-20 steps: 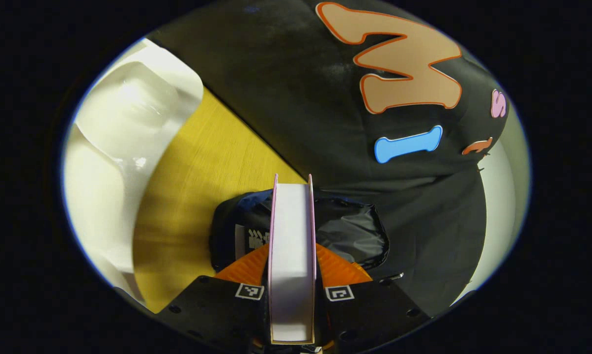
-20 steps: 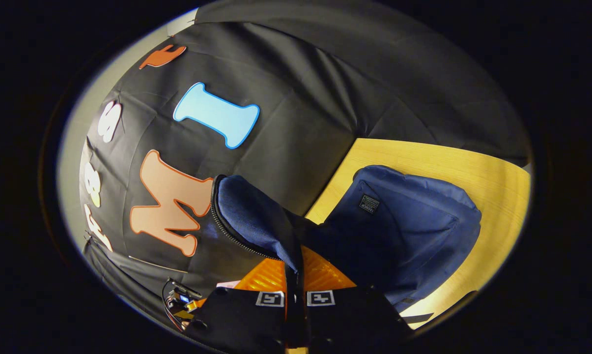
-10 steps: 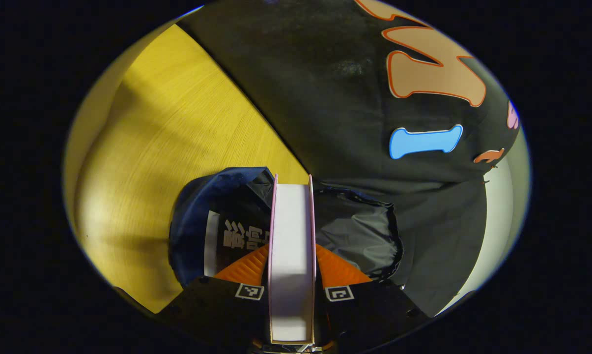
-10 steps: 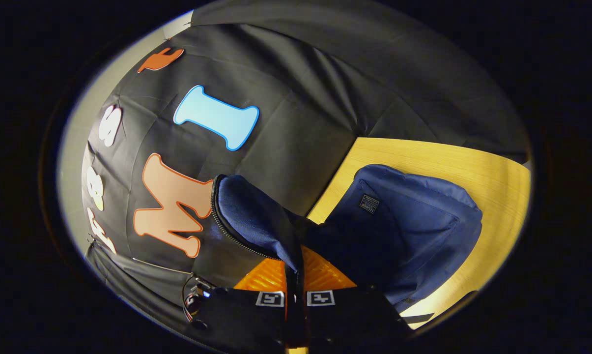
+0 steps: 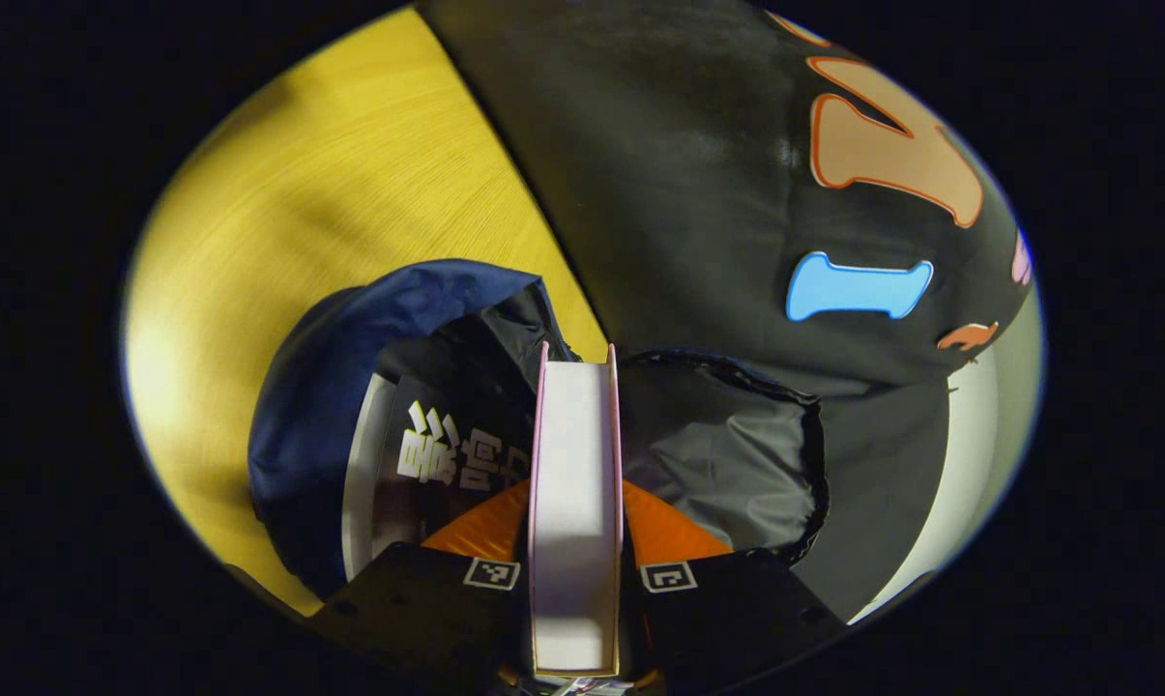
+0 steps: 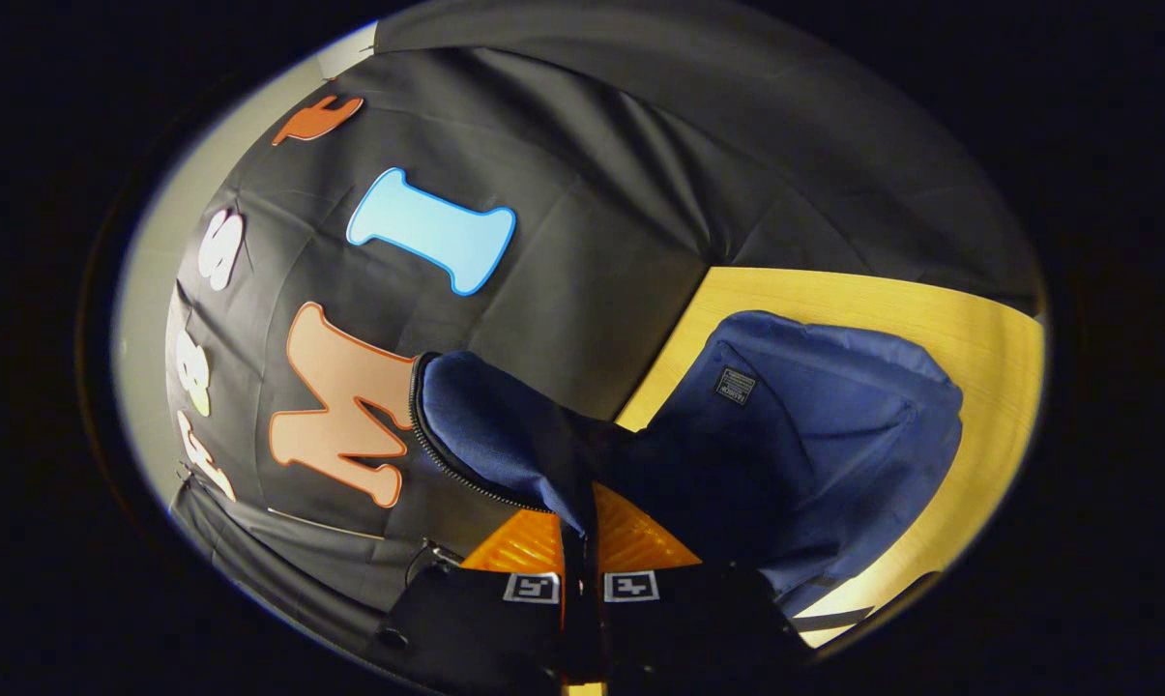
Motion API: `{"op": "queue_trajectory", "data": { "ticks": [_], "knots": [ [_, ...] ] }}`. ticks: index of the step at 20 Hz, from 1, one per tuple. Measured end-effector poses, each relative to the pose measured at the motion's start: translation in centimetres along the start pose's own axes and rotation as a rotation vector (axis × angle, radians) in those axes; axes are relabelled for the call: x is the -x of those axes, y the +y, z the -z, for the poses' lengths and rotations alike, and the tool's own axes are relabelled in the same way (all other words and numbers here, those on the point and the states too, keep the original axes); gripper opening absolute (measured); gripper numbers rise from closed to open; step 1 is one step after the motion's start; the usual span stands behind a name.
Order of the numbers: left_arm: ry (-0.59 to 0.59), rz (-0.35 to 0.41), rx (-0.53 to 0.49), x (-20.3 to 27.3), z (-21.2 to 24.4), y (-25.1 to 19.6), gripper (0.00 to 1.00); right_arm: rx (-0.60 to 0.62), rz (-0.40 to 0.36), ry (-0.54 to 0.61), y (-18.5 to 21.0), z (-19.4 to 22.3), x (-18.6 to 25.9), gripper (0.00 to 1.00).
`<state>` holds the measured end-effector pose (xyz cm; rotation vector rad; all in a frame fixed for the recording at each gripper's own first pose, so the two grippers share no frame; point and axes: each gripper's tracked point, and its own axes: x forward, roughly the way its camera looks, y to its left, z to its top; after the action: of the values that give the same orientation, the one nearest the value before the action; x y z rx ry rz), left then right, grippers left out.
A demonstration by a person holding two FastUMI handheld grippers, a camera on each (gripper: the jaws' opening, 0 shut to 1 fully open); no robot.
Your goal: Open the schoolbag, grab two books from the bookshelf and put them into the schoolbag.
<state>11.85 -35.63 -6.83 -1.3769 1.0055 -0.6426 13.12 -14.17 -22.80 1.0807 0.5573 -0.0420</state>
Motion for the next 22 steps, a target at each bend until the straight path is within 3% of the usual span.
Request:
{"op": "queue_trajectory", "data": {
  "ticks": [3,7,11,16,22],
  "knots": [
    [-0.024,0.029,0.072,-1.3,0.7,0.5,0.31,-0.002,0.005,0.008,0.1,0.4,-0.4,0.04],
    [0.002,0.016,0.083,-2.9,2.3,1.5,0.29,0.021,0.006,0.02,0.1,1.0,-0.6,0.03],
    [0.012,0.003,0.089,-3.9,2.7,1.9,0.32,0.032,0.009,0.021,0.1,0.8,-0.7,0.03],
    [0.06,-0.033,0.183,-4.0,2.8,2.6,0.36,0.027,0.017,0.016,-0.1,0.6,-0.8,0.03],
    [0.112,-0.155,0.016,-4.2,3.8,2.4,0.62,0.032,0.027,0.018,-0.3,0.8,-0.7,0.03]
  ]
}}
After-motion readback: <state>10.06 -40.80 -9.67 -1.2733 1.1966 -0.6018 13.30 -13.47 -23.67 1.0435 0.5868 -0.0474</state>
